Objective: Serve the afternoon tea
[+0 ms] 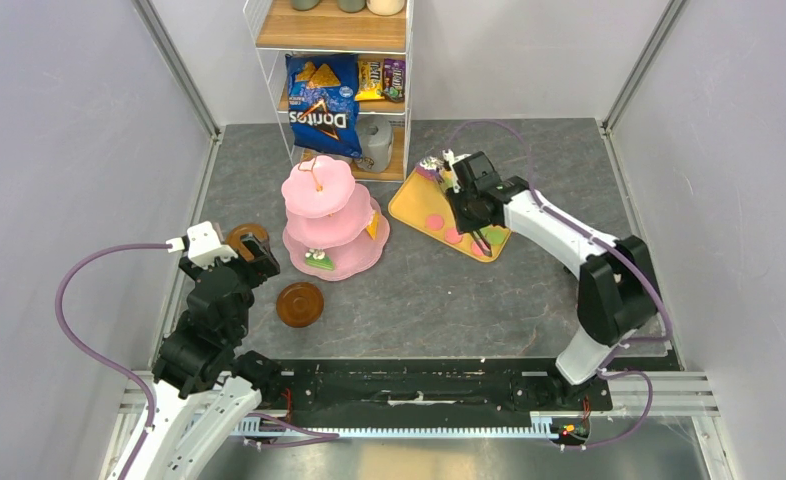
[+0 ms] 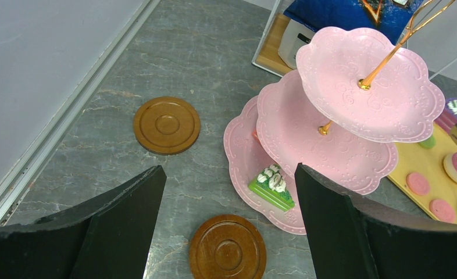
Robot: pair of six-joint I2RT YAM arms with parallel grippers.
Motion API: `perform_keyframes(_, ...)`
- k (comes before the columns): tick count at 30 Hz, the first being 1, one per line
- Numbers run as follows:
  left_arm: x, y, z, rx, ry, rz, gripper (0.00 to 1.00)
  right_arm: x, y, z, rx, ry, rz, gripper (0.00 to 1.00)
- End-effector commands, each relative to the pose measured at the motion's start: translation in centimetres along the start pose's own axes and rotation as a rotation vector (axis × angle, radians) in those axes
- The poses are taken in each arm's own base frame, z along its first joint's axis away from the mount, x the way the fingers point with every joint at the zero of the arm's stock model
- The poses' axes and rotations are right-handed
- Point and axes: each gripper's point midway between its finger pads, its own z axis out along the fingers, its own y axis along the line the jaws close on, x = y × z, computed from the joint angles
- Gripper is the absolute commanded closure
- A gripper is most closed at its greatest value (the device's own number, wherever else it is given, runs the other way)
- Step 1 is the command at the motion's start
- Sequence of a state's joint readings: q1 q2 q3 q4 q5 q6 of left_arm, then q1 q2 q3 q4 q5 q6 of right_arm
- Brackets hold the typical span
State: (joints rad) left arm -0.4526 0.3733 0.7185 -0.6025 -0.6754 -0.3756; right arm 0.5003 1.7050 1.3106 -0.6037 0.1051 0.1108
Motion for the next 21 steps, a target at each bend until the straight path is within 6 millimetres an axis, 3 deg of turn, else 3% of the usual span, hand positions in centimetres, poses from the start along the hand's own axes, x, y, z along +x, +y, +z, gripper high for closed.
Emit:
perform_keyframes(1,-0.7,-0.1,0.1,-0.004,-0.029,-0.034,0.10,0.7,0.6,-3.0,-0.029,-0.028,0.051,0.70)
perform_keyframes(11,-0.7,-0.1,0.1,-0.004,-0.029,-0.035,0.10,5.9,4.4,-7.4,-0.101,-0.003,-0.005,0.70)
perform_keyframes(17,-0.6,-0.1,0.1,-0.005,-0.028,-0.034,0.10,7.2,8.1,-8.7,-0.144,-0.008,-0.085,0.69)
perform_keyframes(21,-0.6,-0.1,0.1,-0.004,-0.026,-0.033,0.10,7.7,10.6,-8.5,-0.172,-0.001,-0.127,0.70)
